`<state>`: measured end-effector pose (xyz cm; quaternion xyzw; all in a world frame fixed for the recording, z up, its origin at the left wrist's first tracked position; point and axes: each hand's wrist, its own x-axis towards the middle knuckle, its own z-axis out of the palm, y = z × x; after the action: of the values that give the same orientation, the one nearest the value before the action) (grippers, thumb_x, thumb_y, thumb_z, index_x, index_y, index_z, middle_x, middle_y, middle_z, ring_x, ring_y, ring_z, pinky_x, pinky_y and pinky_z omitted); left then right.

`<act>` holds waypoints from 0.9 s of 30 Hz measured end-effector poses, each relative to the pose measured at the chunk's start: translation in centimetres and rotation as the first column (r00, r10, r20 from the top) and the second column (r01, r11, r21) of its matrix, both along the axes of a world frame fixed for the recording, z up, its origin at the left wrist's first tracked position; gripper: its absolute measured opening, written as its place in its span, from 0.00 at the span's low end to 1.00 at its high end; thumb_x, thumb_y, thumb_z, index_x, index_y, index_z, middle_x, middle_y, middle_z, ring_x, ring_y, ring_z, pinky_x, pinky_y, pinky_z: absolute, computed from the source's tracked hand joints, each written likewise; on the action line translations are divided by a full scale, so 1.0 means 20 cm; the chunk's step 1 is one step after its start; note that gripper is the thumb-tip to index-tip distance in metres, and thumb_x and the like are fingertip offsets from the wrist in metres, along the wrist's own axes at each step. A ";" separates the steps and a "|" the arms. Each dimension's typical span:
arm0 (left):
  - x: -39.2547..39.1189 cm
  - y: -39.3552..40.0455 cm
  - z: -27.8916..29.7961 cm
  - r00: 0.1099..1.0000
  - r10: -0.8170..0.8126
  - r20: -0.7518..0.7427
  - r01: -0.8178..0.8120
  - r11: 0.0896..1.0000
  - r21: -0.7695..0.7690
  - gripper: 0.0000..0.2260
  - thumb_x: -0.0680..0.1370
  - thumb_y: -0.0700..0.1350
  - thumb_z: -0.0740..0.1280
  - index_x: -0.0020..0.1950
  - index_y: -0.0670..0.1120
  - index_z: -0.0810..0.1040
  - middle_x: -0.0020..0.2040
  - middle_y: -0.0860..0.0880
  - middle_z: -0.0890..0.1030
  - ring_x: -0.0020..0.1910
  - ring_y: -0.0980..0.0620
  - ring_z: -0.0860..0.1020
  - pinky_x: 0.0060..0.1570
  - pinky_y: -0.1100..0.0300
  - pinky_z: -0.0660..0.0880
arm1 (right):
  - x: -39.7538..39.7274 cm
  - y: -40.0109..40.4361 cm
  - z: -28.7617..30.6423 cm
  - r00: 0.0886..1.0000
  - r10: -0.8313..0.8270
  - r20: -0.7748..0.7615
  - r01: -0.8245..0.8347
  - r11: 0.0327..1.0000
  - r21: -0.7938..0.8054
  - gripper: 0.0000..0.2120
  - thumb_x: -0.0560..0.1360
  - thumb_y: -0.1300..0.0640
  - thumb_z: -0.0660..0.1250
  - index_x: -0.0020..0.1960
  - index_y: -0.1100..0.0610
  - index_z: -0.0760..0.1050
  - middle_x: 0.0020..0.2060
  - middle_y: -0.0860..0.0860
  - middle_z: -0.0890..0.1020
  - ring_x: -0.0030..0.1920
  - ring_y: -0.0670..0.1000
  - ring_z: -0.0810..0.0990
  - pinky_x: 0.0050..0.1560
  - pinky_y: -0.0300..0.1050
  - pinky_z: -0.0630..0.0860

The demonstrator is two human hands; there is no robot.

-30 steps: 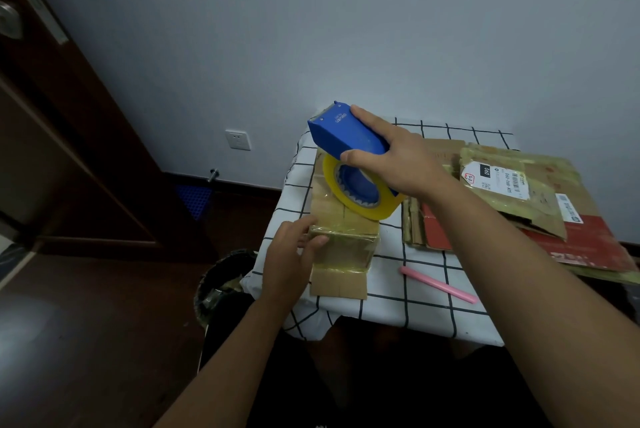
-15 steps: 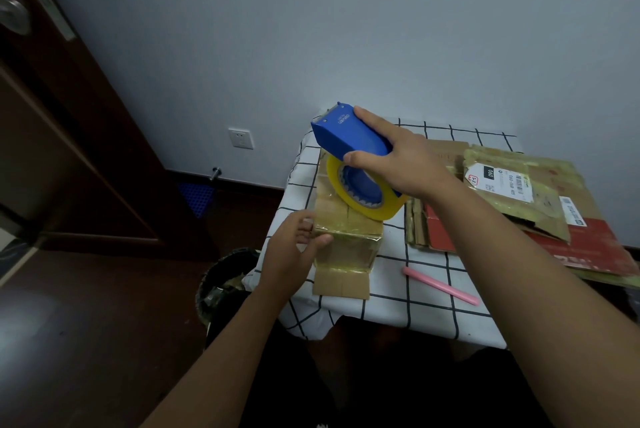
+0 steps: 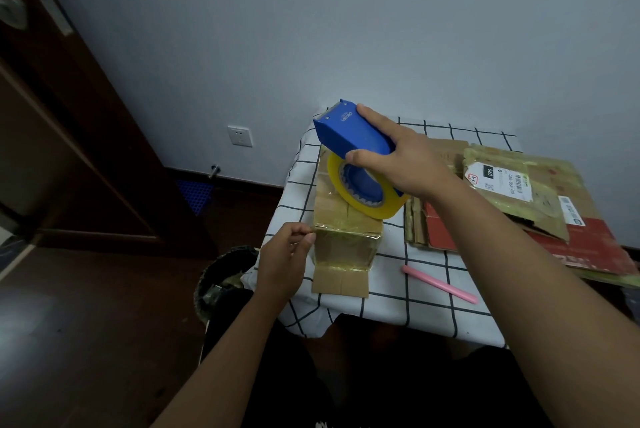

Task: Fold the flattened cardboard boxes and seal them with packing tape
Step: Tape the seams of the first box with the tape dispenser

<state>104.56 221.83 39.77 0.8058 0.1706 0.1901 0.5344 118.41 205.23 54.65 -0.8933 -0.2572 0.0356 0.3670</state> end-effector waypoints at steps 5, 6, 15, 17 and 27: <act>-0.01 -0.01 -0.01 0.999 0.044 -0.024 -0.045 0.998 -0.051 0.10 0.79 0.41 0.68 0.46 0.56 0.76 0.42 0.59 0.81 0.43 0.64 0.79 0.44 0.70 0.74 | -0.01 0.00 0.01 1.000 0.001 0.001 -0.001 1.000 -0.007 0.34 0.73 0.38 0.69 0.75 0.32 0.58 0.65 0.45 0.72 0.58 0.52 0.75 0.58 0.52 0.77; 0.00 -0.01 -0.01 0.999 0.046 -0.024 -0.047 0.998 -0.046 0.10 0.79 0.40 0.67 0.45 0.56 0.76 0.41 0.59 0.81 0.42 0.65 0.78 0.43 0.69 0.74 | -0.01 0.00 0.01 1.000 0.001 0.001 -0.001 1.000 -0.006 0.34 0.74 0.38 0.69 0.75 0.32 0.58 0.65 0.45 0.72 0.58 0.52 0.75 0.58 0.52 0.77; 0.03 -0.07 0.03 0.993 0.120 0.007 -0.120 0.993 0.004 0.06 0.81 0.40 0.62 0.55 0.50 0.72 0.43 0.57 0.79 0.42 0.61 0.78 0.40 0.71 0.72 | -0.02 0.00 0.01 1.000 -0.007 -0.003 0.007 1.000 -0.009 0.33 0.73 0.38 0.69 0.75 0.31 0.58 0.60 0.42 0.70 0.57 0.51 0.75 0.58 0.52 0.78; 0.04 -0.12 0.04 0.975 0.224 0.007 -0.224 0.974 -0.043 0.05 0.80 0.40 0.63 0.53 0.49 0.73 0.44 0.55 0.78 0.43 0.57 0.78 0.40 0.68 0.73 | -0.02 0.01 0.02 1.000 -0.005 -0.005 0.005 1.000 -0.011 0.33 0.73 0.38 0.69 0.75 0.31 0.58 0.59 0.42 0.70 0.57 0.52 0.75 0.58 0.53 0.78; 0.00 -0.29 0.01 0.957 0.283 0.069 -0.269 0.949 -0.167 0.11 0.79 0.41 0.66 0.59 0.54 0.75 0.57 0.56 0.78 0.57 0.55 0.77 0.59 0.56 0.75 | -0.01 -0.01 0.01 1.000 0.001 0.001 -0.001 1.000 -0.003 0.34 0.73 0.37 0.69 0.75 0.31 0.58 0.65 0.44 0.72 0.58 0.52 0.75 0.57 0.51 0.78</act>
<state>104.62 215.94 39.96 0.7202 0.2712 0.2861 0.5709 118.15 205.07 54.76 -0.8939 -0.2575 0.0359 0.3653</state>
